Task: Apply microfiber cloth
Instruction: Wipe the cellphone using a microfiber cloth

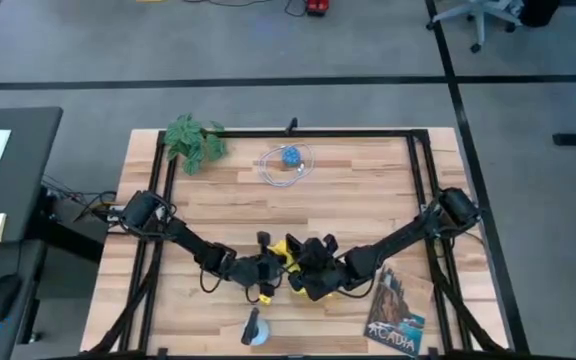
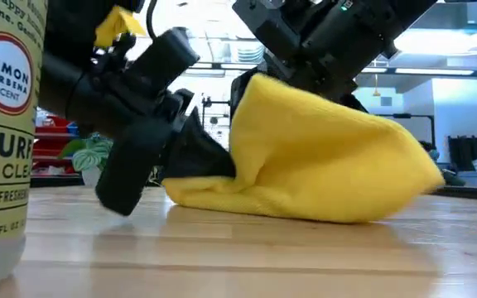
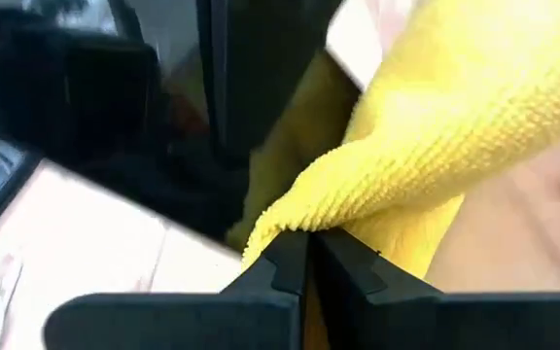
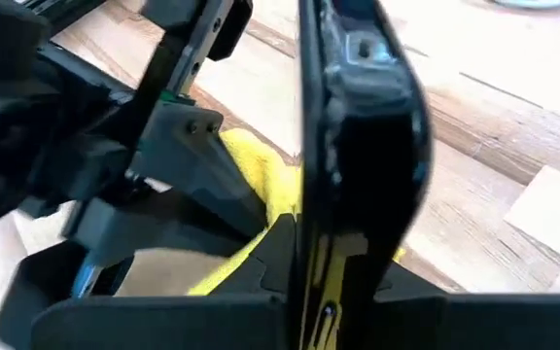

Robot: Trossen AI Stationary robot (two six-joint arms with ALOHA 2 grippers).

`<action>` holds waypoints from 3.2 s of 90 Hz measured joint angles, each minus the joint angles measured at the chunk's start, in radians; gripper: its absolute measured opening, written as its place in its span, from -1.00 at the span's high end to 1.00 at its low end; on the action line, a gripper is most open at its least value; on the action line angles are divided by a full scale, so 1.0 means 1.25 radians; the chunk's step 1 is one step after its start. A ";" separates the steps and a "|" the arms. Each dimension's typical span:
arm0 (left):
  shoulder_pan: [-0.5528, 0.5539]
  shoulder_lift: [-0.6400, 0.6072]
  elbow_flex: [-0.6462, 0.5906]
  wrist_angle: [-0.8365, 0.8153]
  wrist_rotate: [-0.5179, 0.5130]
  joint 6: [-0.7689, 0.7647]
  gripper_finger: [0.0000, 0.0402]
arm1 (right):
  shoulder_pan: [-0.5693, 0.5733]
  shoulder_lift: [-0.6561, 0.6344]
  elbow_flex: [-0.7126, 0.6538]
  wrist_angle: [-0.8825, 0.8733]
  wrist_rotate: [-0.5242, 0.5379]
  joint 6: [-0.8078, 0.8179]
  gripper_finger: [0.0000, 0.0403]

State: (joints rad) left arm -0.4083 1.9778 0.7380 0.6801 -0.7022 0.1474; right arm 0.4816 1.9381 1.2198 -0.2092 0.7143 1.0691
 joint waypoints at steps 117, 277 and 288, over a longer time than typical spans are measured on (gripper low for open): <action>-0.080 -0.172 0.001 -0.499 0.225 -0.053 1.00 | 0.022 0.033 0.001 0.158 -0.001 -0.121 0.94; 0.185 -0.705 -0.374 -0.070 0.610 -0.170 0.79 | -0.175 -0.164 -0.084 0.366 -0.389 -0.541 0.94; 0.187 -0.632 -0.374 -0.019 0.617 -0.202 0.55 | -0.204 -0.137 -0.084 0.392 -0.422 -0.541 0.94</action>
State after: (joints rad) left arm -0.1742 1.1872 0.2699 0.6564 0.0689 -0.1051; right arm 0.2265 1.7664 1.1152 0.2810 0.1872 0.3927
